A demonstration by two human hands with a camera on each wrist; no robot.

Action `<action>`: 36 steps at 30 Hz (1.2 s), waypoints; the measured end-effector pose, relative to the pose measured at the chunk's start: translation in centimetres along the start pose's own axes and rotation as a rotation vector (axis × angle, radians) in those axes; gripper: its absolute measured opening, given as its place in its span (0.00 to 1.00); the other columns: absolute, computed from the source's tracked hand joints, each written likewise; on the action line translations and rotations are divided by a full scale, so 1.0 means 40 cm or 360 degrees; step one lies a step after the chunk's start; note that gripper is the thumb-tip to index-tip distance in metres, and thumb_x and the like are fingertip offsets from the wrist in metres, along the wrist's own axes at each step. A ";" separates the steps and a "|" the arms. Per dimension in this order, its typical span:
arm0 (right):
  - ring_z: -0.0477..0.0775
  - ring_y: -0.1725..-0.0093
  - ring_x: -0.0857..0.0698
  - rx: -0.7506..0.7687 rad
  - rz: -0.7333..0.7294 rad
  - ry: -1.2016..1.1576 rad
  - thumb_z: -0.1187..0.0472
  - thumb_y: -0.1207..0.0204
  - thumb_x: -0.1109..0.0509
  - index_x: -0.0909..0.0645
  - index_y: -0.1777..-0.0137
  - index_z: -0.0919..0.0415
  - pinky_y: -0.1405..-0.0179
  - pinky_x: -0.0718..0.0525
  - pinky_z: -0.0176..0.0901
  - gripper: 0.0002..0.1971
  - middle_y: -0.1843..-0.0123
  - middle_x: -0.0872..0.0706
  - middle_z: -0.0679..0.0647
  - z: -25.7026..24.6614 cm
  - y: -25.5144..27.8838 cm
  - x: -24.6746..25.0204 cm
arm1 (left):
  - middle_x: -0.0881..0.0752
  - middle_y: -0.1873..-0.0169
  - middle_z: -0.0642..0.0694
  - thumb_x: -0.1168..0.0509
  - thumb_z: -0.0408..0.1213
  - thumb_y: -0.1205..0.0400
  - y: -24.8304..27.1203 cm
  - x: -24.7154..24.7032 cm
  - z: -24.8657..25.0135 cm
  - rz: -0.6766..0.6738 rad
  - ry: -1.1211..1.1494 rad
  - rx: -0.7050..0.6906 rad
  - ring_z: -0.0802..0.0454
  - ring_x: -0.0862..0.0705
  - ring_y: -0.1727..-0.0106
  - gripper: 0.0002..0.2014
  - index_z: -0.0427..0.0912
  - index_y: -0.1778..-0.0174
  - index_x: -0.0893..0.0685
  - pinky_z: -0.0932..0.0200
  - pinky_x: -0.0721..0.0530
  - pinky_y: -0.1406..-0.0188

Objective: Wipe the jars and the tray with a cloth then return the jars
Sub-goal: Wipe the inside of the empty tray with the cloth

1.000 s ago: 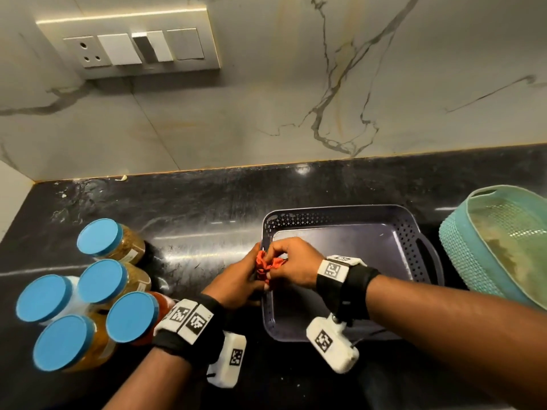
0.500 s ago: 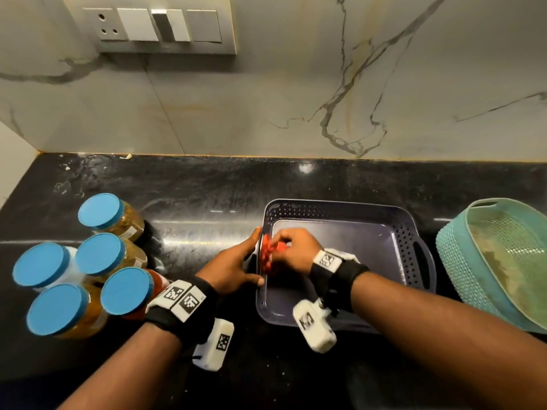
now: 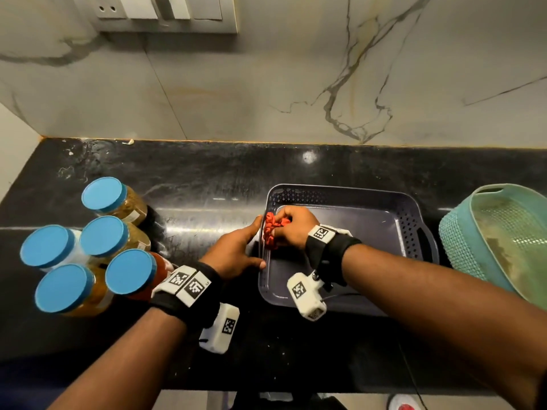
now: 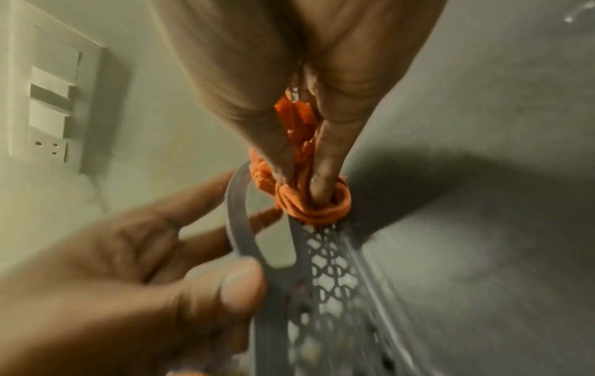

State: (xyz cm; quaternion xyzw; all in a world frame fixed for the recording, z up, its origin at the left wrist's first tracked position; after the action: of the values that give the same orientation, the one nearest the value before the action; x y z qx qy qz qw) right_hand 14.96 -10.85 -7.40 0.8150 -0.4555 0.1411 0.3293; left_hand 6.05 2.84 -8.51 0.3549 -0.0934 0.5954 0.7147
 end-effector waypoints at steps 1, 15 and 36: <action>0.54 0.60 0.13 -0.0013 -0.0060 0.0025 0.67 0.37 0.18 0.21 0.69 0.49 0.51 0.10 0.50 0.15 0.65 0.14 0.49 0.001 0.015 -0.014 | 0.25 0.18 0.41 0.18 0.29 0.28 -0.003 0.002 -0.004 0.0016 -0.0028 0.0002 0.46 0.29 0.17 0.57 0.52 0.10 0.47 0.51 0.30 0.17; 0.47 0.67 0.15 -0.0105 -0.0260 0.0202 0.70 0.38 0.18 0.24 0.70 0.53 0.63 0.13 0.40 0.17 0.69 0.15 0.48 -0.025 0.062 -0.054 | 0.24 0.21 0.50 0.18 0.26 0.29 0.036 -0.002 -0.024 0.0084 0.0215 0.0123 0.55 0.30 0.18 0.59 0.59 0.10 0.48 0.54 0.30 0.17; 0.50 0.68 0.23 0.0496 -0.0937 0.1085 0.68 0.29 0.26 0.19 0.67 0.52 0.66 0.26 0.40 0.11 0.70 0.19 0.46 0.025 0.192 -0.067 | 0.10 0.56 0.29 0.40 0.36 0.13 0.038 0.004 0.050 0.0171 -0.0201 0.0500 0.32 0.09 0.58 0.15 0.39 0.67 0.21 0.39 0.08 0.54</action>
State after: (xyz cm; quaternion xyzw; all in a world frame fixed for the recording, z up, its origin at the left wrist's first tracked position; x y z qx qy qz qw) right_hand 7.00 -12.62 -6.43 0.8562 -0.0447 0.3679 0.3598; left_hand 5.29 1.80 -6.36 0.4934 -0.0627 0.6165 0.6104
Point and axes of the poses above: each hand's wrist, its own y-axis away from the middle knuckle, its own x-axis out of the back of the hand, z = x × y, the point moved 6 cm from there along -y, towards the middle knuckle
